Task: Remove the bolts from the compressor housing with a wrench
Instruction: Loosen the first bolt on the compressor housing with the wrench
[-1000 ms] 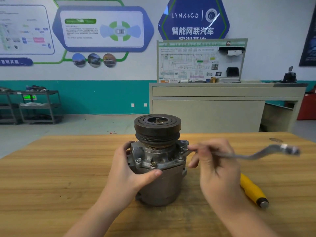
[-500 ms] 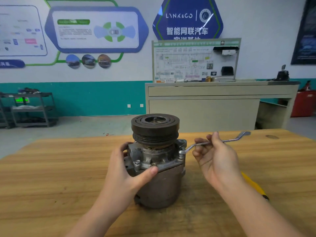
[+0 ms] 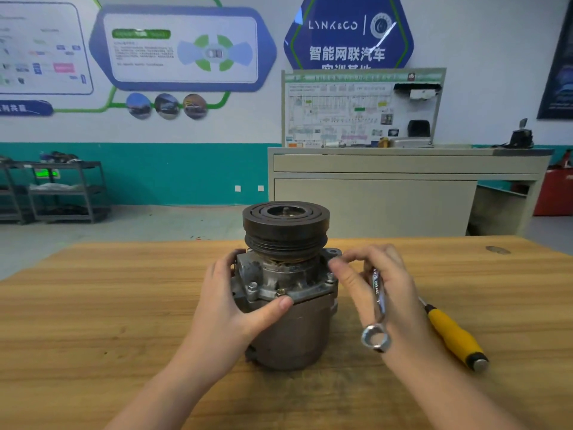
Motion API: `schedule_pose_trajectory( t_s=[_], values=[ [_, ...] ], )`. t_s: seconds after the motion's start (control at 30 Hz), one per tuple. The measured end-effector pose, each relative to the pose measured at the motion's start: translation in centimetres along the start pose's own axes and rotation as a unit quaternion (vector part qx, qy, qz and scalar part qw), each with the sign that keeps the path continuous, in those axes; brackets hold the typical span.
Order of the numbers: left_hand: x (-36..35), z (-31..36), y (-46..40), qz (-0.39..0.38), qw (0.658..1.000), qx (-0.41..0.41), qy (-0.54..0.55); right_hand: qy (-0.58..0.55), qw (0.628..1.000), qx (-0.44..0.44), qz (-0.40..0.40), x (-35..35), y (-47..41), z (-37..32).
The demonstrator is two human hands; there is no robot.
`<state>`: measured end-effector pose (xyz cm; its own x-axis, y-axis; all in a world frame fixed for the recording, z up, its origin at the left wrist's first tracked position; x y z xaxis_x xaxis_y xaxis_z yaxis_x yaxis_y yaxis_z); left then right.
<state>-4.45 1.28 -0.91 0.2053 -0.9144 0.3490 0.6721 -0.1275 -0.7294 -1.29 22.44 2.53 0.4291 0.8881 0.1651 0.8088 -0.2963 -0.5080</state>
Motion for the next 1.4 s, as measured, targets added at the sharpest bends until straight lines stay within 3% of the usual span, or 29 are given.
schedule_pose_trajectory(
  t_s=[0.43, 0.83, 1.03, 1.4],
  values=[
    [0.2, 0.0, -0.2, 0.003, 1.000, -0.013, -0.008, 0.016, 0.992, -0.072, -0.103, -1.2, -0.6, 0.9],
    [0.2, 0.0, -0.1, -0.003, 1.000, -0.014, -0.017, 0.051, 0.997, -0.012, -0.062, -1.1, 0.0, 0.4],
    [0.3, 0.2, -0.1, -0.013, 1.000, -0.017, -0.022, -0.015, 0.996, -0.041, -0.080, -1.1, -0.2, 1.2],
    [0.1, 0.0, -0.1, -0.016, 1.000, -0.008, -0.015, -0.034, 0.993, -0.082, -0.072, -0.9, -0.8, 2.0]
  ],
)
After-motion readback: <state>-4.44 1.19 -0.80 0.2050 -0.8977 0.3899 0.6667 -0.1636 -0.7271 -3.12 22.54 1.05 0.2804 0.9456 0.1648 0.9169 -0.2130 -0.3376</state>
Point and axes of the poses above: each hand's wrist, its own y-axis away from the middle knuckle, its own x-axis out of the back of the hand, z = x × y, the point moved 7 cm from there along -y, towards the middle knuckle, and after that the axes turned 15 degrees about -x, right-handed, at the moved point
